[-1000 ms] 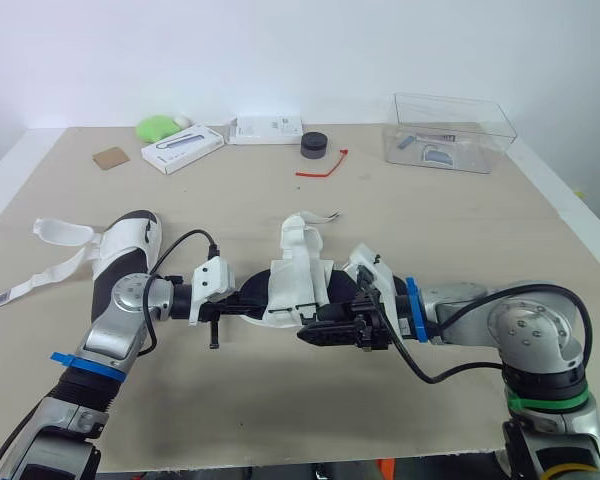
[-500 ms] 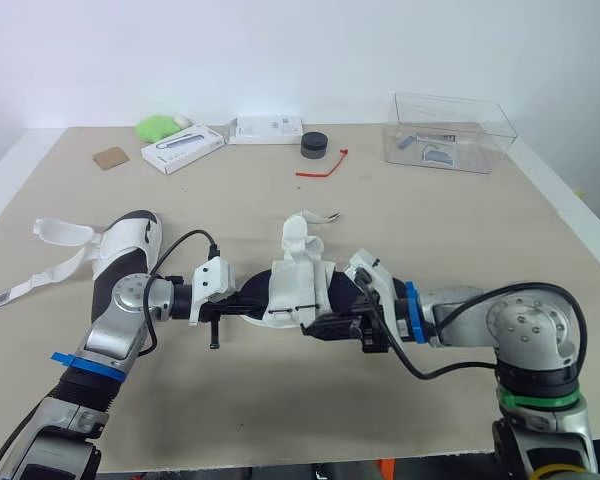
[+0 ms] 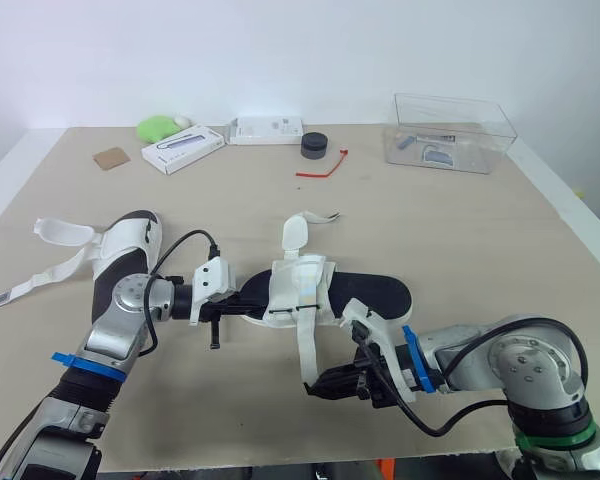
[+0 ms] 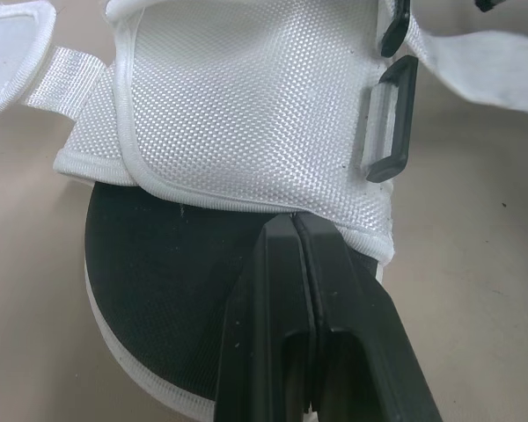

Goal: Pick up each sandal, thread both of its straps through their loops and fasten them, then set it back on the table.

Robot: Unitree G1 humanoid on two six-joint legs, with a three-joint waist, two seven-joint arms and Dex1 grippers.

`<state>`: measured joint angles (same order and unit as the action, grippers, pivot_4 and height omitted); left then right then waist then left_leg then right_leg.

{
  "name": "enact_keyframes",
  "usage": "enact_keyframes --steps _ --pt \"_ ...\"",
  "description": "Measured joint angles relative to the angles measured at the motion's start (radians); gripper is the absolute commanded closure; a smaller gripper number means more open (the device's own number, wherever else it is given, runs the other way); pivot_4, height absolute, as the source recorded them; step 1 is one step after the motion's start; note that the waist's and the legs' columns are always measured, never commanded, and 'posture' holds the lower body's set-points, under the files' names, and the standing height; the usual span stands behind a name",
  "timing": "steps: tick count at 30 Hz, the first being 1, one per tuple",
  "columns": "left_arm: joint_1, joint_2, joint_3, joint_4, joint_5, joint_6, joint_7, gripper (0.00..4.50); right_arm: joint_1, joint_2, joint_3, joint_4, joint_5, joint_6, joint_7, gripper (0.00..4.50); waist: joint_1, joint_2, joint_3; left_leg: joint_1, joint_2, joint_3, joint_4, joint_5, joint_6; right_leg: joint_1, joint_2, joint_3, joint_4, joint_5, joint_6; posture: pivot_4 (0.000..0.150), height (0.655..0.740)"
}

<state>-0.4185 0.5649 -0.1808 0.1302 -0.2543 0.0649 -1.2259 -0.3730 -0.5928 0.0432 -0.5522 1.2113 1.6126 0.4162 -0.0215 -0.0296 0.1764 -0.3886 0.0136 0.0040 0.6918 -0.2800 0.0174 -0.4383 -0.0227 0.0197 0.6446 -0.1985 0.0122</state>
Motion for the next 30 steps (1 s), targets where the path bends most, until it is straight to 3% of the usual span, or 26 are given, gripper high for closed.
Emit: enact_keyframes --steps 14,16,17,22,25,30 --pt "-0.004 -0.003 -0.001 0.006 -0.001 0.001 -0.007 4.50 0.055 -0.066 -0.003 -0.027 0.144 -0.024 -0.034 4.38 0.000 0.000 0.000 0.000 0.000 0.000 0.000 0.000 0.000 0.000 0.000 0.000 0.000 0.000 0.000 0.150 0.7400" --pt "-0.006 -0.004 -0.001 0.008 -0.001 0.002 -0.008 4.50 0.055 -0.068 -0.003 -0.034 0.155 -0.032 -0.049 3.70 0.000 0.000 0.000 0.000 0.000 0.000 0.000 0.000 0.000 0.000 0.000 0.000 0.000 0.000 0.000 0.150 0.7400" --pt "-0.009 -0.007 -0.002 0.010 -0.001 0.002 -0.009 4.50 0.055 -0.078 -0.003 -0.038 0.167 -0.042 -0.052 3.56 0.000 0.000 0.000 0.000 0.000 0.000 0.000 0.000 0.000 0.000 0.000 0.000 0.000 0.000 0.000 0.150 0.7400" --pt "-0.017 -0.009 -0.006 0.016 -0.001 0.006 -0.017 4.50 0.012 -0.201 -0.003 -0.140 0.139 -0.112 0.002 1.25 0.001 0.000 0.000 -0.001 -0.001 0.000 0.000 0.000 0.000 0.000 -0.001 0.000 -0.001 0.000 0.001 0.150 0.7400" --pt "-0.020 -0.009 -0.008 0.017 0.000 0.007 -0.022 4.50 -0.035 -0.321 0.025 -0.215 -0.011 -0.239 0.112 0.03 0.001 0.000 0.000 -0.001 -0.001 0.000 0.000 0.000 0.000 0.000 -0.001 -0.001 -0.002 -0.001 0.001 0.150 0.7400" --pt "-0.022 -0.009 -0.008 0.017 -0.001 0.006 -0.030 4.50 -0.015 -0.488 0.158 -0.275 -0.475 -0.711 0.346 0.03 0.001 0.000 0.000 -0.001 -0.001 0.000 -0.001 0.000 0.000 0.000 -0.001 -0.001 -0.004 -0.001 0.002 0.150 0.7400"
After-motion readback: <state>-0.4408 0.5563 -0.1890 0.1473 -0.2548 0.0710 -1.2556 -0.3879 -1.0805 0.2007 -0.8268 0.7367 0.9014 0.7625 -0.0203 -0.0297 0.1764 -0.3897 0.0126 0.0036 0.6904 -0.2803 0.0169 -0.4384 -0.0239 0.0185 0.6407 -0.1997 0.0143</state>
